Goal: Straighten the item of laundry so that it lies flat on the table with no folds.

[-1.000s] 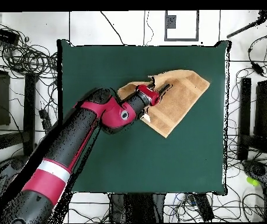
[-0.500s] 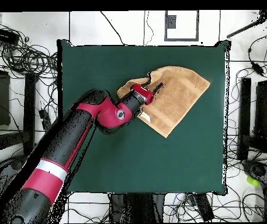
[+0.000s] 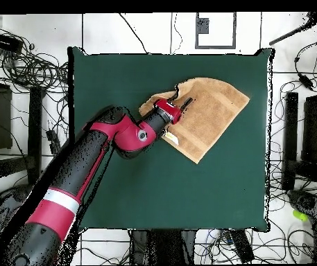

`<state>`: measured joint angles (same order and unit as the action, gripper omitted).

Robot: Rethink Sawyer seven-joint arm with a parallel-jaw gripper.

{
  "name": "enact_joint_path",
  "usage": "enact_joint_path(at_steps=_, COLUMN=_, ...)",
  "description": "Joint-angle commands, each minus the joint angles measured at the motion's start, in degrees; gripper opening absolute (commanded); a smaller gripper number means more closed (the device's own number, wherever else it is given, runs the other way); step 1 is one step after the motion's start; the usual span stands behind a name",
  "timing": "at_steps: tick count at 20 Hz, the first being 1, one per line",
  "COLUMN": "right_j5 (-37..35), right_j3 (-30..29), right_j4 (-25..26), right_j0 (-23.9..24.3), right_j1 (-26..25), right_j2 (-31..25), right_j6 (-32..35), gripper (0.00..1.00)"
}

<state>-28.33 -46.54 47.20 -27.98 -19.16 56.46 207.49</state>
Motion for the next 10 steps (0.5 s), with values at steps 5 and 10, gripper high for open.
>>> enact_joint_path(at_steps=5, right_j5=4.34, right_j3=4.91, right_j4=-2.98, right_j0=-1.09, right_j1=-2.29, right_j2=-4.44, right_j6=18.65, gripper=1.0)
enact_joint_path(at_steps=10, right_j5=3.54, right_j3=1.58, right_j4=-4.23, right_j0=-0.07, right_j1=2.44, right_j2=-8.45, right_j6=0.75, gripper=1.0)
